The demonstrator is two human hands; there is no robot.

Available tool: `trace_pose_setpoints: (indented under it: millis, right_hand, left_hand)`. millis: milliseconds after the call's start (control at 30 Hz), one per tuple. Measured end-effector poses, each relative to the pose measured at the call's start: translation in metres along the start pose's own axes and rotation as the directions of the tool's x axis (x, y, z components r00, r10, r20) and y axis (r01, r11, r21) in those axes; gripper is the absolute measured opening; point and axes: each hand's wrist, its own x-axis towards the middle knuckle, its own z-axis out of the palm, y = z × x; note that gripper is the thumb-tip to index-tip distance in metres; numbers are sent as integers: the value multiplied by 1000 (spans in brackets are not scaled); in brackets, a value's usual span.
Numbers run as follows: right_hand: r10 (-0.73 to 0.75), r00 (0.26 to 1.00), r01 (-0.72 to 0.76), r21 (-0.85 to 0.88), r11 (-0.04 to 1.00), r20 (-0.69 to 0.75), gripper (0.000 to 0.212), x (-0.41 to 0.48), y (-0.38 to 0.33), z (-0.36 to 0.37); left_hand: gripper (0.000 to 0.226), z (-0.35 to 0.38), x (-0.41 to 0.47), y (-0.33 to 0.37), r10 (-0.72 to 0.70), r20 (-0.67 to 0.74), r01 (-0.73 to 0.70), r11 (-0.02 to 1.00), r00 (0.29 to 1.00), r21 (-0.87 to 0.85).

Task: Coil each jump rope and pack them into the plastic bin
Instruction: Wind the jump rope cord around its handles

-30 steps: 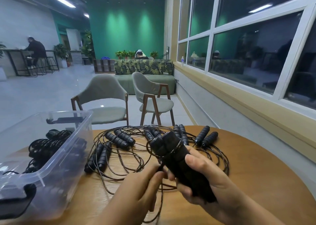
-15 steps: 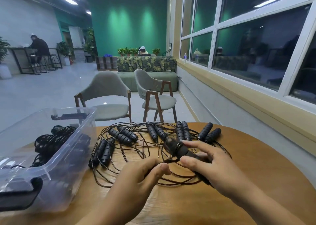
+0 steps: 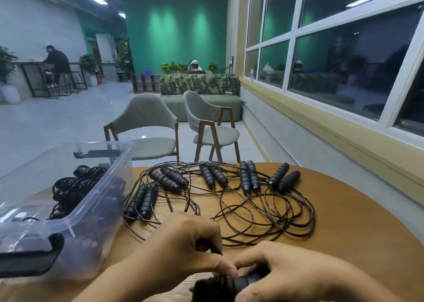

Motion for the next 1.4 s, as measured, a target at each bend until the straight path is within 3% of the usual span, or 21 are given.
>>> trace_pose_setpoints:
  millis: [233,400,467,533,567,633,667,800,900,1033,1167,1300,1400]
  right_hand:
    - [-170,984,136,408,903,47,62,-2,8,-1]
    - [-244,970,180,710,681,-11,92,3,12,5]
    - [-241,970,205,667,716,-39,93,9,-1,1]
    - [-215,973,221,584,781,-80,74,10,-8,0]
    - [-270,958,262,674,691,-96,66,10,-5,2]
    - [-357,917,322,855,406,-176,57,4,5,6]
    - [-335,918,328,880,344,-211,54,1,10,8]
    - [-183,908,416,859,297,-376,59,8,19,9]
    - [-89,863,491,786,376,-497,67,10,19,7]
    - [30,759,525,640,561,-650,72,12,18,5]
    - [115,674,379,475,794,-730,59,11,13,5]
    - [131,608,205,315,927,-783,50,13,14,7]
    - [94,601,65,166,984,-793,45,17,23,8]
  left_hand:
    - [37,-2,-2,2,-71,-97,60,992,993,-108]
    - [27,8,0,-16,-253,-54,240,955,966,-176]
    - [15,14,-4,-27,-273,-152,248,954,950,-169]
    - [23,17,-5,-21,-207,-167,186,974,964,-133]
    - [29,19,-5,-17,-162,-176,143,983,971,-117]
    - [37,18,0,-8,-98,-209,96,995,973,-22]
    - [36,16,3,-6,-115,-209,123,992,971,28]
    - [27,21,6,-1,-162,-92,172,979,983,109]
    - [23,22,6,-5,-182,-83,189,979,980,82]
    - [20,21,5,-7,-194,-125,208,973,973,105]
    - [21,19,6,-12,-209,-128,231,955,969,187]
    - [29,21,7,-16,-213,-127,242,920,969,308]
    - [29,20,7,-11,-255,-98,273,881,962,387]
